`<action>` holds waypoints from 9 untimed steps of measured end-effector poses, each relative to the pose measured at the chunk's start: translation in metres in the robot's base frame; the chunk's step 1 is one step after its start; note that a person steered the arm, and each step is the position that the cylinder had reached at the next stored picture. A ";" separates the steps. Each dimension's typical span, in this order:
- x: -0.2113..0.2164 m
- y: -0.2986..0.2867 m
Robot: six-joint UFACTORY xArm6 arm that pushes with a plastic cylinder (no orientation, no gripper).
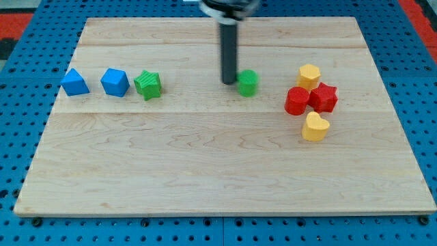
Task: Move the yellow heart into the red star
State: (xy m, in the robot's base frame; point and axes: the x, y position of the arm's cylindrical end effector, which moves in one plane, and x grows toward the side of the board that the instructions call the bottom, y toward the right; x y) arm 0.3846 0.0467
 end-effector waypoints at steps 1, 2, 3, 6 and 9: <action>0.015 0.010; 0.027 0.022; 0.109 0.012; 0.108 0.092; 0.097 0.118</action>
State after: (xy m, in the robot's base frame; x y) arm 0.4813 0.1648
